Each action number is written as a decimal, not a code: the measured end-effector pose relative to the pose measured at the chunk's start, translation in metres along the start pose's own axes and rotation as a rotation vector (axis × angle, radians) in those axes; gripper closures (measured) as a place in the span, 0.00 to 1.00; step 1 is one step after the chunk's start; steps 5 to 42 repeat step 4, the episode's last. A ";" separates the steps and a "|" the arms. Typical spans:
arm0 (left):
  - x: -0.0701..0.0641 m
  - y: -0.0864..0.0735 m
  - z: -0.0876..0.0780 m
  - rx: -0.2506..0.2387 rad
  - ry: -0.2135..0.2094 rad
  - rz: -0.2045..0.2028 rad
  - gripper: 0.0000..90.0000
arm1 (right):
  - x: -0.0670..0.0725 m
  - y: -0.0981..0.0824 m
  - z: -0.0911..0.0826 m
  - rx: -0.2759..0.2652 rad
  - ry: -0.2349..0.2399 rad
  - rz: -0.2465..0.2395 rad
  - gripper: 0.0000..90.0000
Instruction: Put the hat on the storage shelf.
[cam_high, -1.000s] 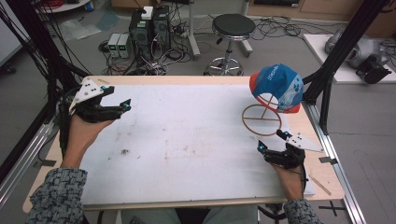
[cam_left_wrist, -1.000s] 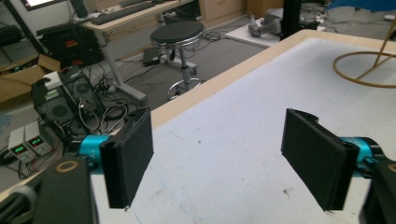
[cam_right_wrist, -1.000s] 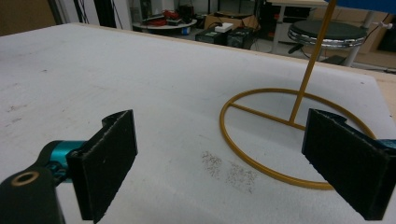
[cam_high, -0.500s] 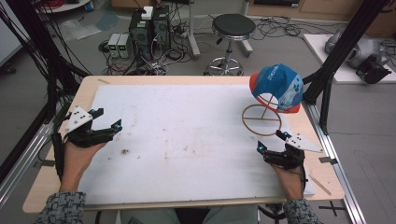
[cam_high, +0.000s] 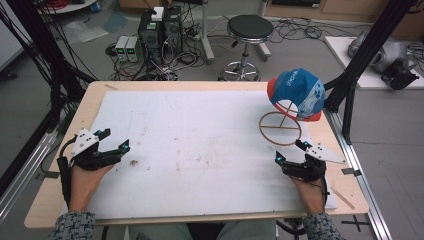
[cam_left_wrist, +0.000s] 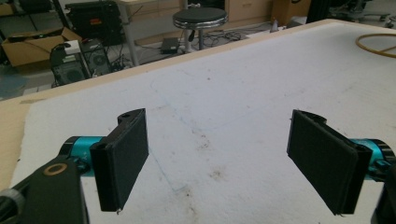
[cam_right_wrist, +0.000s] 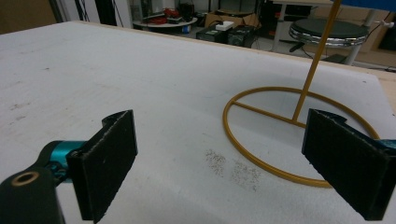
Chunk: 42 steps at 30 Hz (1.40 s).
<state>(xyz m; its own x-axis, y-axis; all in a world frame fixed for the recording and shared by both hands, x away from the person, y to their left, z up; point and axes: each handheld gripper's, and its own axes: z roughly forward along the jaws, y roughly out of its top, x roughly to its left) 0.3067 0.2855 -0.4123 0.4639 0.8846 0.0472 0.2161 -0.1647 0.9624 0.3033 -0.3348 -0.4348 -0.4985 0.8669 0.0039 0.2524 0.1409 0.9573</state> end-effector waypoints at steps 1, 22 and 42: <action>0.000 -0.001 0.000 0.001 -0.004 -0.003 0.23 | 0.000 0.000 0.000 0.001 0.000 -0.003 0.10; 0.001 -0.002 0.001 0.009 -0.001 -0.003 0.23 | -0.001 0.000 0.000 0.001 -0.003 -0.008 0.10; 0.001 -0.002 0.001 0.009 -0.001 -0.003 0.23 | -0.001 0.000 0.000 0.001 -0.003 -0.008 0.10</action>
